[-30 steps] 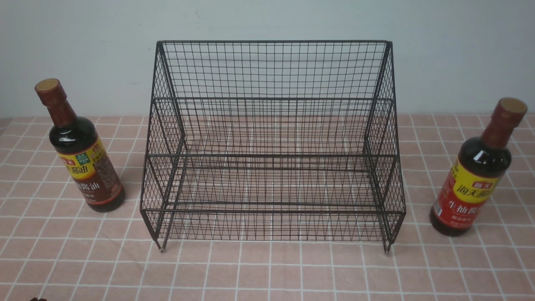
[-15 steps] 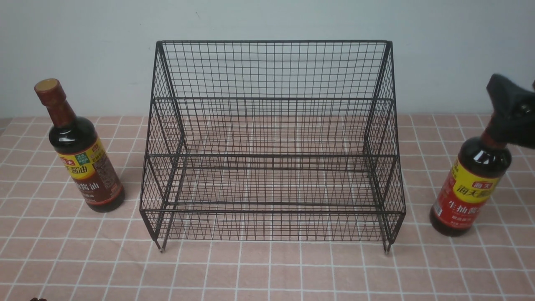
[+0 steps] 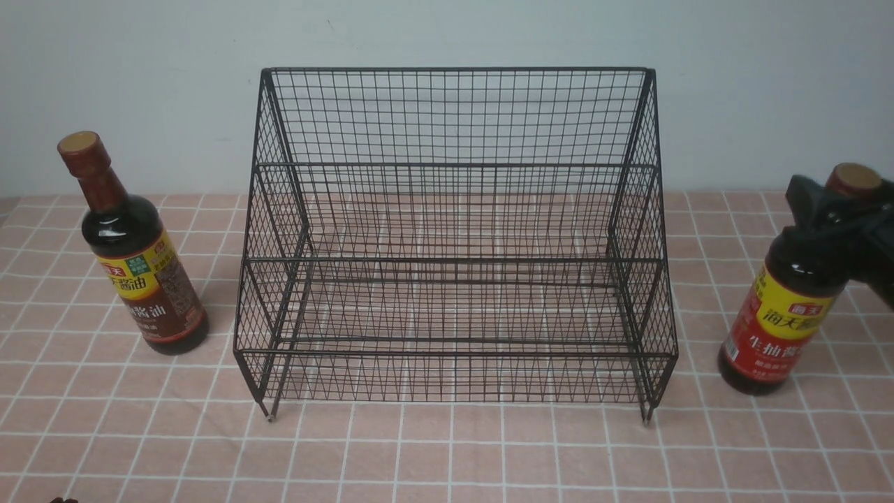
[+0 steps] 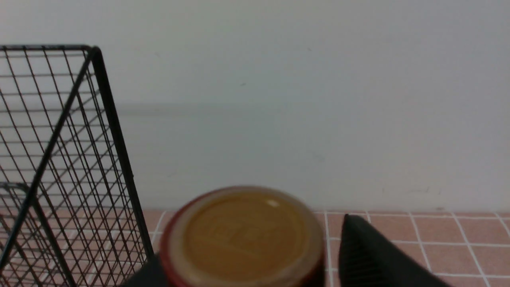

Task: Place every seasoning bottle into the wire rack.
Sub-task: Use the right arm to grab the condiment bottle closest to it, then use the right arm to put the condiment bottle back on the shelf

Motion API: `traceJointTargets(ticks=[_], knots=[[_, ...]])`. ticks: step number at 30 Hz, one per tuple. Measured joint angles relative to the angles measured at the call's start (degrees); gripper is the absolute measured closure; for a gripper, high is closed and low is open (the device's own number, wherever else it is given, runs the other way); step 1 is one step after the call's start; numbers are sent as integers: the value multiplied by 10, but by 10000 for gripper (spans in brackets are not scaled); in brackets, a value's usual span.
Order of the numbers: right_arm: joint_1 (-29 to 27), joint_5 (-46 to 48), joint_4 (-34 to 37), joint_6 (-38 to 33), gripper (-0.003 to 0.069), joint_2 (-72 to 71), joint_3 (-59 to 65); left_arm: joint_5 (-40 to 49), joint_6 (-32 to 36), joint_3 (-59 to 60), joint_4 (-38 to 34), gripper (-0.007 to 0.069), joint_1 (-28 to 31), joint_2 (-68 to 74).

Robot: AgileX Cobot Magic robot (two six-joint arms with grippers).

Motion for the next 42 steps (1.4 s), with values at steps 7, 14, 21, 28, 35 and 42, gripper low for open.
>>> traceJointTargets(ticks=[7,14,21,28,35,42], knots=[[-5,25,-42,-1,394,-22,2,0,0,0,0,631,0,0],[-5,70,-138,42,394,-164,-49,0,0,0,0,631,0,0],[3,30,-354,291,394,-211,-160,0,0,0,0,631,0,0],[49,-23,-497,445,394,-156,-251,0,0,0,0,631,0,0],[105,-37,-536,476,393,-48,-307,0,0,0,0,631,0,0],[117,-34,-486,413,393,46,-320,0,0,0,0,631,0,0]])
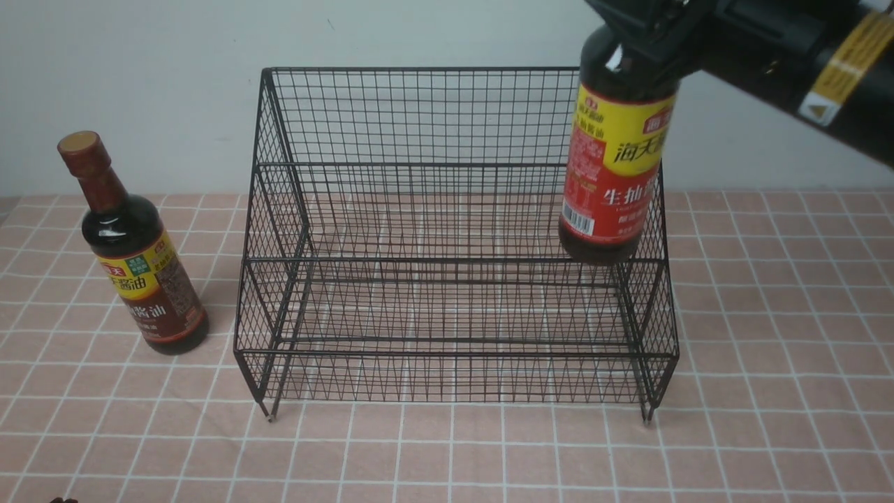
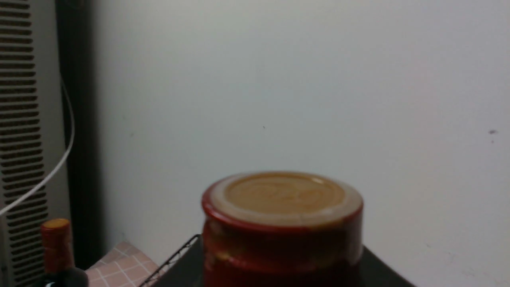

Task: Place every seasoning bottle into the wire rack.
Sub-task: Use the right arm to put the condiment bottle back on the shelf

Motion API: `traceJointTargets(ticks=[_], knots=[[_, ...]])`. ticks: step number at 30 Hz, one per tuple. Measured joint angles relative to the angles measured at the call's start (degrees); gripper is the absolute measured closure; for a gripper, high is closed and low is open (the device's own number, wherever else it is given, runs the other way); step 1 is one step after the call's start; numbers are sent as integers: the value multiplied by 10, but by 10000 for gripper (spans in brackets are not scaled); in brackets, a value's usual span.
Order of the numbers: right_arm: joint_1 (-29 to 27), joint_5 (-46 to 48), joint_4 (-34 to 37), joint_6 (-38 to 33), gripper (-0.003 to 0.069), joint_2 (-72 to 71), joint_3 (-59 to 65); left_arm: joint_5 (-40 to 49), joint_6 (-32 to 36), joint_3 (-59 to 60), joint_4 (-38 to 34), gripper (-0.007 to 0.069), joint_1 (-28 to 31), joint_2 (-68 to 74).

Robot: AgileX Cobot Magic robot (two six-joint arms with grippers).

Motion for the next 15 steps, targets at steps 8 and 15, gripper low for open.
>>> traceJointTargets(ticks=[8,15], knots=[[0,-3,120,-105,393,44,-5,0,0,0,0,631,0,0],[3,2,183,-113,393,63,-5,0,0,0,0,631,0,0]])
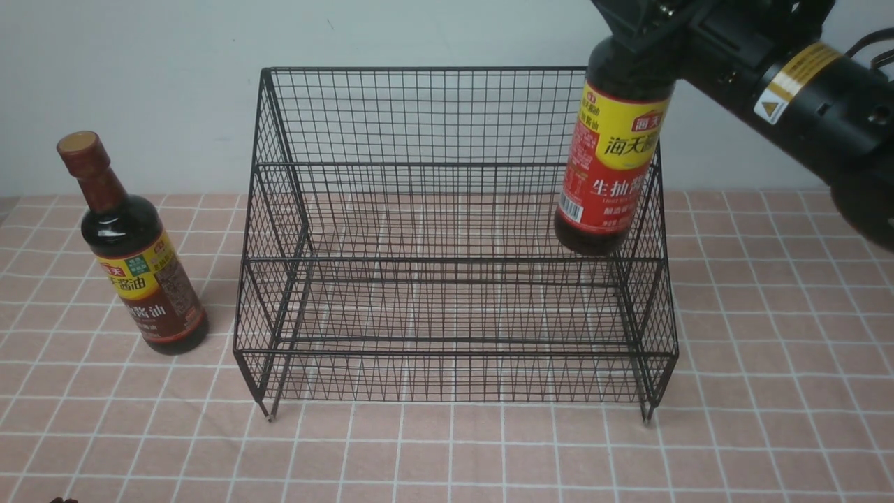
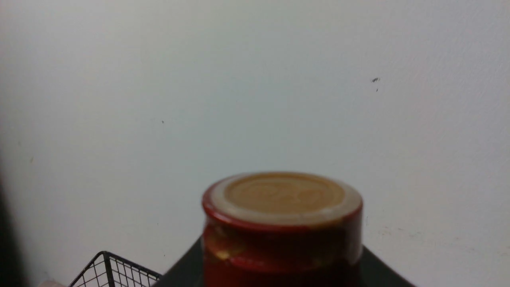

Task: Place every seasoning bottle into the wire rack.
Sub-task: Use the right arm to put the condiment bottle back on the shelf

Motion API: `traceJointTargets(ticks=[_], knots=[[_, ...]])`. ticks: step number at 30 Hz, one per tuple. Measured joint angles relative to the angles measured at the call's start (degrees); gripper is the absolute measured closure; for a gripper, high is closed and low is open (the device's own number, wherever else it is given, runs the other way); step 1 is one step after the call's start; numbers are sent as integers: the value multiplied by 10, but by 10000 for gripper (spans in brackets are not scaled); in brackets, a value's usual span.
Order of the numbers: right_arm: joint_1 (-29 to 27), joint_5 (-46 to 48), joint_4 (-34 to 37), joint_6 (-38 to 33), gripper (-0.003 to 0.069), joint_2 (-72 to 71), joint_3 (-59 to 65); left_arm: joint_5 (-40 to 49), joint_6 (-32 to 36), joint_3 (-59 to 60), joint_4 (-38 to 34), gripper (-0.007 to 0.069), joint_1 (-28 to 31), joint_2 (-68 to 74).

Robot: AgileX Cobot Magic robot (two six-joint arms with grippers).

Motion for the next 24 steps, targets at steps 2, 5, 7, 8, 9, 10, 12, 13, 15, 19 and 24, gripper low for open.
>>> traceJointTargets(ticks=[2,5,7,8,9,10,12,13,15,19,24], knots=[[2,0,-1,0,393,3,0,0,0,0,0,631,0,0],[10,2,0,-1,393,14,4,0,0,0,0,631,0,0],[13,3,0,-1,393,18,10,0,0,0,0,631,0,0],[16,7,0,-1,393,19,14,0,0,0,0,631,0,0],[17,9,-1,-2,393,20,19,0,0,0,0,631,0,0],[18,15,-1,-3,393,20,23,0,0,0,0,631,0,0],[18,21,0,-4,393,20,31,0,0,0,0,631,0,0],[18,24,0,-4,393,20,34,0,0,0,0,631,0,0],[18,29,-1,-5,393,20,41,0,0,0,0,631,0,0],[18,41,-10,-6,392,20,60,0,0,0,0,631,0,0],[18,12,-13,-10,337,17,71,0,0,0,0,631,0,0]])
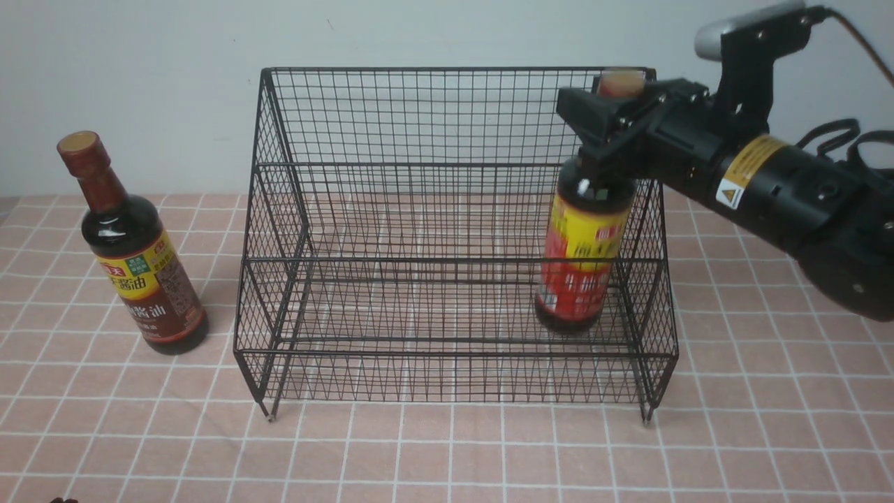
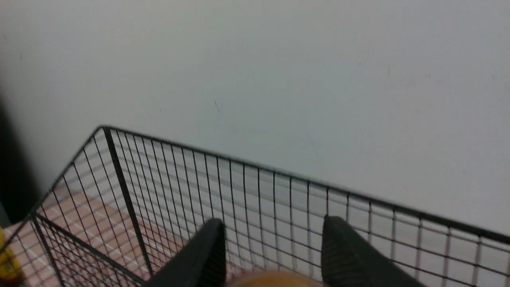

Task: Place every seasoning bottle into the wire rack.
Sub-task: Use the right arm to put the condiment bottle back on the shelf

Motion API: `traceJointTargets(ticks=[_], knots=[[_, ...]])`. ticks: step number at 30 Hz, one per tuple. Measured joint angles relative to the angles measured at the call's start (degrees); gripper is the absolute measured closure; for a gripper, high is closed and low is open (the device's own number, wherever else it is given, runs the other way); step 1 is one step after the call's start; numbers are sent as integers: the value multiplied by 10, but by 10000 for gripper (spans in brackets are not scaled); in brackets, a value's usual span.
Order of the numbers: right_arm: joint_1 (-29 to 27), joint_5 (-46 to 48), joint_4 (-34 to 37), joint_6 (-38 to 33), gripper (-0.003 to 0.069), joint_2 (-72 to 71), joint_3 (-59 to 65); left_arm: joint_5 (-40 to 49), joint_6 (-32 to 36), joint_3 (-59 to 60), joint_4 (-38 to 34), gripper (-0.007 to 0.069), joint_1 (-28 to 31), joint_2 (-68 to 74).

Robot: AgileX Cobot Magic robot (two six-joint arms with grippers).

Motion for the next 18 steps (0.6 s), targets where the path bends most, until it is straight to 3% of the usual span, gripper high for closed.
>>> traceJointTargets(ticks=[6,13,18], knots=[[1,-10,-1,-2,264,-5,0,0,0,0,0,631,0,0],[1,10,-3,-18,260,-63,2,0,0,0,0,631,0,0],[-1,98,-2,-62,284,-174,2,0,0,0,0,631,0,0]])
